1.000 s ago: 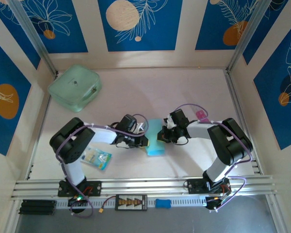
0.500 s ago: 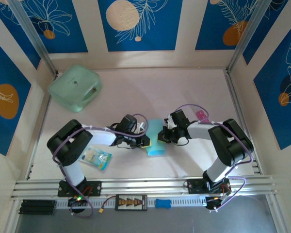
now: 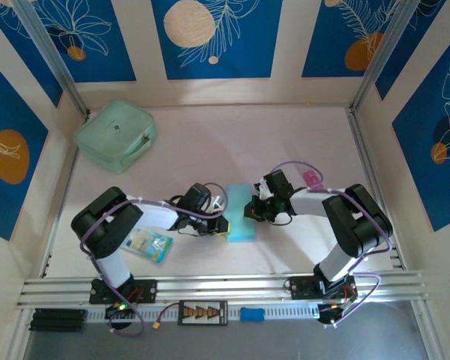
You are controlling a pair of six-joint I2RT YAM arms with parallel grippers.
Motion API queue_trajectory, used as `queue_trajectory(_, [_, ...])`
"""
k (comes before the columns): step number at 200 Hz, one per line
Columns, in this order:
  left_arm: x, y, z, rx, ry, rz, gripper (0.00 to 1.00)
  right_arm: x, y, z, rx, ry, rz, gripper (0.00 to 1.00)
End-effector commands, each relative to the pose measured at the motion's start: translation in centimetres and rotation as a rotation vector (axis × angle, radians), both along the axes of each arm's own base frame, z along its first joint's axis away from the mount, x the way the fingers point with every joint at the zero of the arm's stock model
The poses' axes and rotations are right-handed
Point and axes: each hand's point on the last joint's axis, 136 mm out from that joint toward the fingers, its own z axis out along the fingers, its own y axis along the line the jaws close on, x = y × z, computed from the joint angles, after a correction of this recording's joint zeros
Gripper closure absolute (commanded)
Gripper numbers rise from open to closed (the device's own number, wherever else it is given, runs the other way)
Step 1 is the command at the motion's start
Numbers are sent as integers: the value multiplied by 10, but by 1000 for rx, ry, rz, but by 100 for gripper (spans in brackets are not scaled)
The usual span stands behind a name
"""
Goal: Fold a paper plane with a square sheet of paper (pick it up from the middle)
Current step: First fold the square sheet of paper in half at the center of the table.
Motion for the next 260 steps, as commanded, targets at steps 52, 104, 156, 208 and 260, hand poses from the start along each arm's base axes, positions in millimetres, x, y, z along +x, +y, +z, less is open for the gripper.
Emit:
queue_trajectory(52, [-12, -19, 14, 34, 2, -87, 100, -32, -32, -37, -169, 132, -36, 100])
queue_trajectory(104, [-41, 14, -31, 165, 79, -114, 100, -33, -32, -38, -166, 133, -35, 100])
queue_trajectory(156, [-54, 21, -26, 138, 85, -125, 100, -34, -33, -40, -168, 134, -39, 100])
queue_trajectory(208, [-68, 37, -31, 196, 84, -172, 100, -33, -32, -41, -166, 134, -28, 100])
queue_trajectory(260, [-37, 33, 30, 170, -137, -134, 100, -30, -22, -36, -122, 111, 36, 100])
